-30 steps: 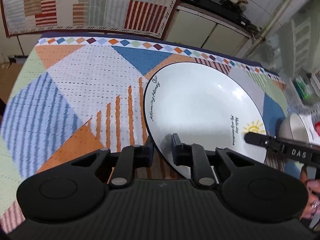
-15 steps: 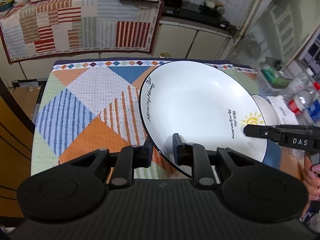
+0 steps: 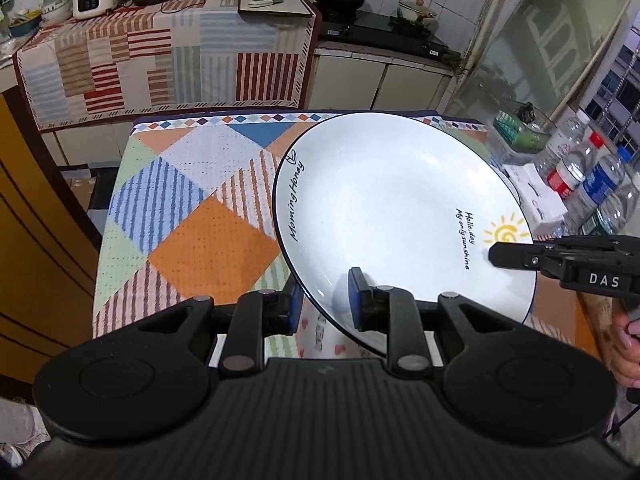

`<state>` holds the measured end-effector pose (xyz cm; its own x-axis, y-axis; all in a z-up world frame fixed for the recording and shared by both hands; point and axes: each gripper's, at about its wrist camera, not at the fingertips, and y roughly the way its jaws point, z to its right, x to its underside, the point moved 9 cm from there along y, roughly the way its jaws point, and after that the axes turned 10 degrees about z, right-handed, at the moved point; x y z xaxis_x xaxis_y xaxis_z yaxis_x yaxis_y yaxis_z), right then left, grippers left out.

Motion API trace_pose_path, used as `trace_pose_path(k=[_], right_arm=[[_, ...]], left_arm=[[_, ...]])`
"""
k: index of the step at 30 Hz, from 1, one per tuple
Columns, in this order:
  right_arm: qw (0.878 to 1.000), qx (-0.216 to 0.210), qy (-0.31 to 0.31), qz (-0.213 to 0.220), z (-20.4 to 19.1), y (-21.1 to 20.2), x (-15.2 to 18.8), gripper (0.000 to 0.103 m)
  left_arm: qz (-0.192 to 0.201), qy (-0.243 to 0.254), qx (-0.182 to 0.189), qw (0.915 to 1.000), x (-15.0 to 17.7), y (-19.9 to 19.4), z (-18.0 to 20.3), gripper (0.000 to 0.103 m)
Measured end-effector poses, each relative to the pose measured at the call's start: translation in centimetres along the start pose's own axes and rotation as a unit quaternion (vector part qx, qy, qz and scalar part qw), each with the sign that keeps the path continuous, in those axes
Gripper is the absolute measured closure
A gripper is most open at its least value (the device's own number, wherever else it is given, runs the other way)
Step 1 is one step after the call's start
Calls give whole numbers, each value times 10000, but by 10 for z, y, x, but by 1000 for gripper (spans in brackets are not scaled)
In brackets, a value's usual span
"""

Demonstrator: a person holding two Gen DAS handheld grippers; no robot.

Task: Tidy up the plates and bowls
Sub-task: 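Carry the white sun-print plate onto the Lovely Bear plate and release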

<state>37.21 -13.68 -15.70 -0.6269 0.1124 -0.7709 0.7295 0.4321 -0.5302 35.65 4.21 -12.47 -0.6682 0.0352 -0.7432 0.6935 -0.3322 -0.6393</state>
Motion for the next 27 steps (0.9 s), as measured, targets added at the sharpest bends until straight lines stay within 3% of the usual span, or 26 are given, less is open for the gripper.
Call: trace_pose_path(k=[6, 27], right_arm=[[9999, 36, -83, -67, -1, -12, 19, 80], [9973, 225, 51, -692, 32, -8, 86, 79]], left_arm=[[-88, -34, 116, 9999, 24, -7, 9, 81], [-604, -314, 199, 9975, 94, 37, 17, 81]])
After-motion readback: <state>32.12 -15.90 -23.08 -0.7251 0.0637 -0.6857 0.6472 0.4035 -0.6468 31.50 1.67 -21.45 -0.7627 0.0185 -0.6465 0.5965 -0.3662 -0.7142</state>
